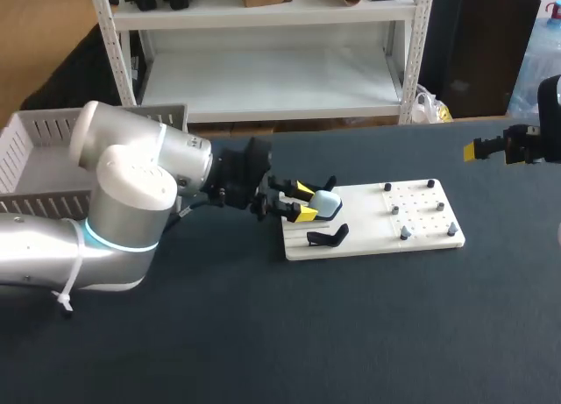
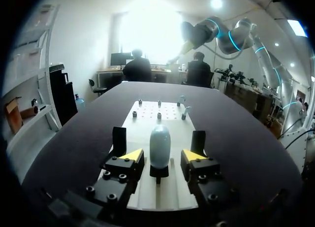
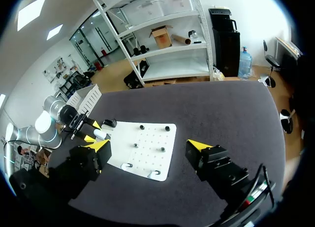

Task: Pick up each earbud case from the left stands, insert the matching earbuds, close the lid, and place the case in the box.

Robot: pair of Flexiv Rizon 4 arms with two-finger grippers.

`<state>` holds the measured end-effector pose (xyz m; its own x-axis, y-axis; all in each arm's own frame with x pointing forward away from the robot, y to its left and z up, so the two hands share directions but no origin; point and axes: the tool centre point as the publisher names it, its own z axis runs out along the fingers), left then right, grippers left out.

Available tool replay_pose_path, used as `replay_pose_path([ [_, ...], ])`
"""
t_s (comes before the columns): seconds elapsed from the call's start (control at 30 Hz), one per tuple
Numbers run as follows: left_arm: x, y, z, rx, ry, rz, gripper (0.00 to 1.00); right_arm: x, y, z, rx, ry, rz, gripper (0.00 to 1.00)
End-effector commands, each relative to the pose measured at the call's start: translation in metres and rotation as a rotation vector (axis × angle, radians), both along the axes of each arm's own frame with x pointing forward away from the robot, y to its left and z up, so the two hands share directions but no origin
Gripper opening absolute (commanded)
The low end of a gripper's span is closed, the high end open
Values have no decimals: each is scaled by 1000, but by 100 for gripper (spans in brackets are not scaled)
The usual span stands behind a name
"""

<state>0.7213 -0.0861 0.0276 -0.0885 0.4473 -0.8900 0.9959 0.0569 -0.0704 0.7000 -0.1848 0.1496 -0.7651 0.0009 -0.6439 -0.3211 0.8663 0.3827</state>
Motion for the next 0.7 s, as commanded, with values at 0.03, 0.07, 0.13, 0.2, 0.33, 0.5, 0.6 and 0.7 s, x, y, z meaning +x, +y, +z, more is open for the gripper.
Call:
replay_pose_path([
  [0.03, 2, -3, -3, -4, 2, -2, 47, 1, 0, 0, 1, 1, 1, 100],
  [0.07, 2, -3, -4, -4, 5, -2, 47, 1, 0, 0, 1, 1, 1, 100],
  [0.13, 2, -4, -5, -5, 6, -2, 46, 1, 0, 0, 1, 1, 1, 100],
  [0.2, 2, -4, -5, -7, 7, 0, 45, 1, 0, 0, 1, 1, 1, 100],
  [0.33, 3, -5, -5, -14, 11, 8, 41, 1, 0, 0, 1, 1, 1, 100],
  [0.5, 3, -6, -4, -19, 10, 8, 40, 1, 0, 0, 1, 1, 1, 100],
  [0.6, 1, -7, -4, -22, 7, 4, 42, 1, 0, 0, 1, 1, 1, 100],
  [0.7, -1, -8, -5, -22, 1, 0, 44, 1, 0, 0, 1, 1, 1, 100],
])
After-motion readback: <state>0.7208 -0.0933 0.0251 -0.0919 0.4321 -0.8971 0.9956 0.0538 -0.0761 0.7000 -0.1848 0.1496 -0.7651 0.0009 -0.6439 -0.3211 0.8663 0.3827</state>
